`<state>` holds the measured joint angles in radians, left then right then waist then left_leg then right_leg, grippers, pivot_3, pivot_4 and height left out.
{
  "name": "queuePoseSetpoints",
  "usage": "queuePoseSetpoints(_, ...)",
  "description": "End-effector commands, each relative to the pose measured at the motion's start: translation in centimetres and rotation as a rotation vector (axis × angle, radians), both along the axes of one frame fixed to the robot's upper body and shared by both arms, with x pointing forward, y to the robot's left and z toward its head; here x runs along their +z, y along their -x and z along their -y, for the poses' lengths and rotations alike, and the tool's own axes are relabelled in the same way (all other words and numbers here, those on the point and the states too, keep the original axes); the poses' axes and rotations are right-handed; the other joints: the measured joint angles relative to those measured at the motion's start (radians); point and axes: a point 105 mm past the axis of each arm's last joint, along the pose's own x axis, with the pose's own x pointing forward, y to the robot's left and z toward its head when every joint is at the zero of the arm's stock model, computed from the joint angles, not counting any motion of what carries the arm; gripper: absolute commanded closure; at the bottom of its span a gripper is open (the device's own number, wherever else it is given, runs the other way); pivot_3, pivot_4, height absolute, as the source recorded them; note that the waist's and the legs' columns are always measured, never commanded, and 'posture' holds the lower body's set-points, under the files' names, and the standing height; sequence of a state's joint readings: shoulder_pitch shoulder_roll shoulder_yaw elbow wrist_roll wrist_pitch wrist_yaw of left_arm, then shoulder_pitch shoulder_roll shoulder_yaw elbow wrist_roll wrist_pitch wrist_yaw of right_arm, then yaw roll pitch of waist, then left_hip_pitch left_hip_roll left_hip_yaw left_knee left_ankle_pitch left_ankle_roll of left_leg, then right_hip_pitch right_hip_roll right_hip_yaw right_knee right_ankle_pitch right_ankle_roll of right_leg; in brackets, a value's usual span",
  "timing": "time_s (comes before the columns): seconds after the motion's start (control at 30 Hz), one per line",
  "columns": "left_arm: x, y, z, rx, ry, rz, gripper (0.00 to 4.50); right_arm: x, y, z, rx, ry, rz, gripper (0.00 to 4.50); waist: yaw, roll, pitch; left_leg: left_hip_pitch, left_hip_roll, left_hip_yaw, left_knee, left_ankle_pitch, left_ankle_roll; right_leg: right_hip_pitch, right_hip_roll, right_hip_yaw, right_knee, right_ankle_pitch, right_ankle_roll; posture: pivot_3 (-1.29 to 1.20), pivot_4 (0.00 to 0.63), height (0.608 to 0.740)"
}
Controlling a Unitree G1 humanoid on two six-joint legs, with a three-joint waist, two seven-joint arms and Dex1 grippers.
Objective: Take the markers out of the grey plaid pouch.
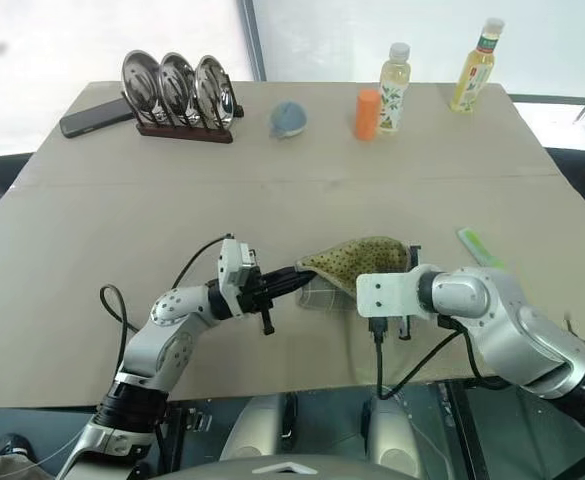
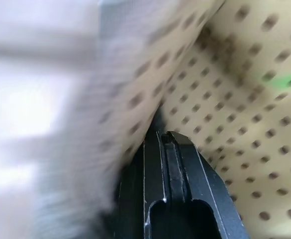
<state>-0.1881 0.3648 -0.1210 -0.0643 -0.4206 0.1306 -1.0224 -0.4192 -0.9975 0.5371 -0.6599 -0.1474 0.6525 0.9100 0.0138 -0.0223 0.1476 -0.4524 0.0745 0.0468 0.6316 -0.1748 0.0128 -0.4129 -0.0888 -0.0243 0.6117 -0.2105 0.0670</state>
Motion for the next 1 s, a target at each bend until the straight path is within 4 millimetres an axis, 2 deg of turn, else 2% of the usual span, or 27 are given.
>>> queuePoseSetpoints(0.03,1.4,0.1,0.0,-0.01,-0.012,0.083,4.5,1.0,0.2,0.2,0.006,0.005,0.006,4.42,0.0,0.0,0.0,0.0,0.0,0.0,0.0,0.0,0.0,0.0,0.0,0.0,0.0,0.0,0.0,0.0,0.15,0.74)
queuePoseSetpoints(0.07,1.6,0.1,-0.1,-0.014,-0.015,0.094,4.5,1.2,0.0,0.3,-0.001,0.006,0.019,4.42,0.001,0.0,0.0,0.0,0.0,0.0,0.0,0.0,0.0,0.0,0.0,0.0,0.0,0.0,0.0,0.0,0.15,0.74)
queuePoseSetpoints(0.1,1.6,0.2,-0.2,-0.016,-0.017,0.1,4.5,1.4,-0.2,0.4,-0.01,0.003,0.031,3.92,0.0,0.0,0.0,0.0,0.0,0.0,0.0,0.0,0.0,0.0,0.0,0.0,0.0,0.0,0.0,0.0,0.15,0.74)
queuePoseSetpoints(0.13,1.7,0.2,-0.3,-0.017,-0.018,0.104,4.5,1.6,-0.4,0.4,-0.018,-0.001,0.039,3.77,0.0,0.0,0.0,0.0,0.0,0.0,0.0,0.0,0.0,0.0,0.0,0.0,0.0,0.0,-0.001,0.0,0.15,0.74)
queuePoseSetpoints(0.27,1.4,0.4,-0.7,-0.018,-0.022,0.105,4.5,2.5,-1.6,0.3,-0.031,0.0,0.122,1.97,0.0,0.0,0.0,0.0,0.0,0.0,0.0,0.0,0.0,0.0,0.0,0.0,0.0,0.001,-0.002,0.0,0.15,0.74)
queuePoseSetpoints(0.47,-0.3,0.2,-2.1,-0.012,-0.033,0.1,4.5,2.4,-2.0,0.3,-0.035,0.011,0.126,1.97,0.0,0.0,0.0,0.0,0.0,0.0,0.0,0.0,0.0,0.0,0.0,0.0,0.0,0.001,-0.002,0.0,0.15,0.74)
queuePoseSetpoints(0.63,-2.4,0.4,-3.4,-0.009,-0.042,0.101,4.5,1.3,-1.0,0.6,-0.001,0.054,0.058,1.97,-0.003,0.001,0.0,0.0,0.0,0.0,0.0,0.0,0.0,0.0,0.0,0.0,0.0,0.001,-0.002,0.0,0.15,0.74)
queuePoseSetpoints(0.8,-1.4,0.3,-2.2,-0.026,-0.028,0.131,4.5,0.1,-2.2,-0.3,0.026,0.075,0.083,1.97,-0.005,0.001,-0.001,0.001,0.001,0.0,0.0,0.0,0.0,0.0,0.001,0.0,0.001,0.001,-0.002,0.0,0.15,0.74)
queuePoseSetpoints(1.0,0.0,0.1,-1.2,-0.026,-0.016,0.142,4.5,-2.4,-4.1,-1.7,0.023,0.07,0.114,1.97,-0.009,-0.001,-0.002,0.002,0.001,0.001,0.001,0.0,0.0,0.0,0.001,0.001,0.005,0.001,-0.002,0.0,0.15,0.74)
